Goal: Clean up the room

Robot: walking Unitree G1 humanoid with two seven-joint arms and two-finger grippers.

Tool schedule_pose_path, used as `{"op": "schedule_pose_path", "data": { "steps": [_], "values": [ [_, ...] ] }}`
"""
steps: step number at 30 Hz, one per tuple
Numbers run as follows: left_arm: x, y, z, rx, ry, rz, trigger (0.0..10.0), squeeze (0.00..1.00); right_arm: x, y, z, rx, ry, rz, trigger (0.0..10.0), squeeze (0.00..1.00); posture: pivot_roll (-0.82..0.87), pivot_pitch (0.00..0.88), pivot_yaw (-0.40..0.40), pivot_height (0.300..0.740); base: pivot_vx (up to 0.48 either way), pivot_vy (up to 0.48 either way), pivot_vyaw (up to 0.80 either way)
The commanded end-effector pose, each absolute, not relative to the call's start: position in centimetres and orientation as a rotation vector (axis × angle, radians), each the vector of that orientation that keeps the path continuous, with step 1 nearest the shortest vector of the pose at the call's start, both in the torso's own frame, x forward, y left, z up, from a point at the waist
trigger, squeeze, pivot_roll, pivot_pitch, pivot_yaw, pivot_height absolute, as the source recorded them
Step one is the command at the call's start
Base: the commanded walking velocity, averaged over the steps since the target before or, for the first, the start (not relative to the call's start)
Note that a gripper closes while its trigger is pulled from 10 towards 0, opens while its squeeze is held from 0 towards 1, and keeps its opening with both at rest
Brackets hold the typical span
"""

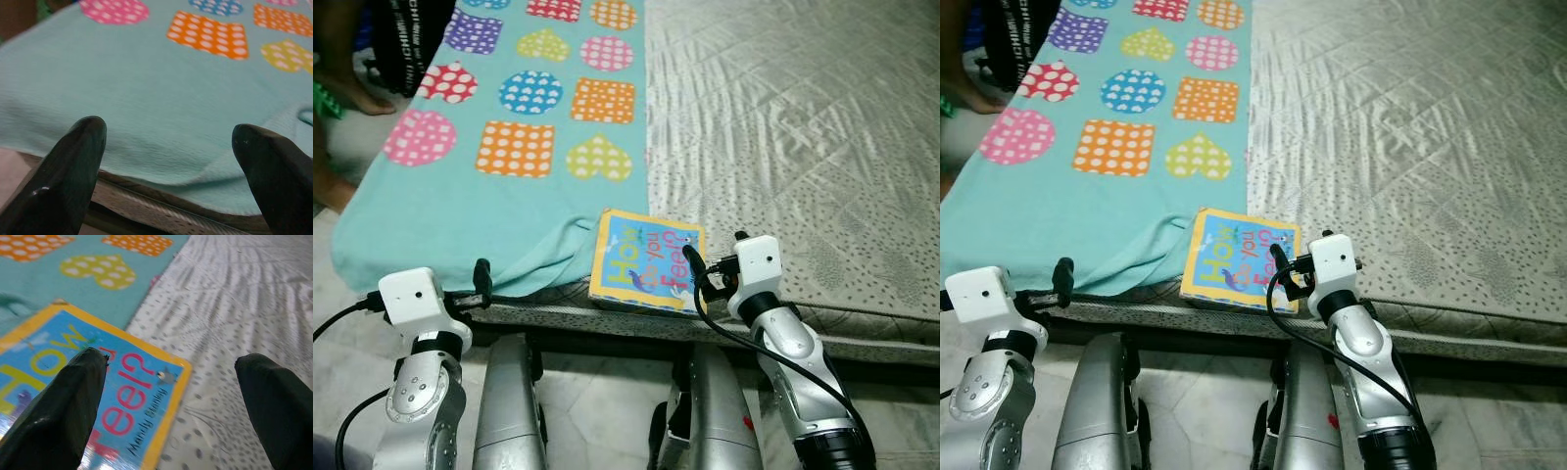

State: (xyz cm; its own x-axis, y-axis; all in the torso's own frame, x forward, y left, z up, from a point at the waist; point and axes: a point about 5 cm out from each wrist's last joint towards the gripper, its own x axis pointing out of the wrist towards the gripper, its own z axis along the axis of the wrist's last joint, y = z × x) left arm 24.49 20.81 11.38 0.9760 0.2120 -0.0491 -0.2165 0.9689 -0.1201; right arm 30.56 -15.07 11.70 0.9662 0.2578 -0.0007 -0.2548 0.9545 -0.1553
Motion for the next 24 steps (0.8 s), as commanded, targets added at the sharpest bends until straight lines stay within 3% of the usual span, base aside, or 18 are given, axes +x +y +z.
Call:
{"op": "schedule_pose_path", "data": {
  "steps": [1, 9, 15, 24],
  "values": [
    [24.42, 20.68, 10.59, -0.135, 0.083, 0.214, 10.0, 0.00, 30.28, -15.82, 11.56, -0.179, -0.005, 0.243, 10.0, 0.00, 0.04, 0.305, -0.118, 0.545, 0.000, 0.000, 0.00],
    [24.94, 20.34, 10.51, -0.155, 0.102, 0.201, 10.0, 0.00, 30.26, -15.81, 11.61, -0.164, -0.003, 0.244, 10.0, 0.00, 0.03, 0.309, -0.124, 0.545, 0.000, 0.000, 0.00],
    [25.12, 19.99, 10.65, -0.168, 0.099, 0.186, 10.0, 0.00, 30.19, -15.82, 11.74, -0.152, -0.008, 0.249, 10.0, 0.00, 0.03, 0.310, -0.125, 0.501, 0.000, 0.000, 0.00],
    [25.15, 19.72, 10.94, -0.181, 0.084, 0.172, 10.0, 0.00, 30.27, -15.66, 11.81, -0.145, -0.001, 0.249, 10.0, 0.00, 0.03, 0.309, -0.129, 0.501, 0.000, 0.000, 0.00]
  ]
}}
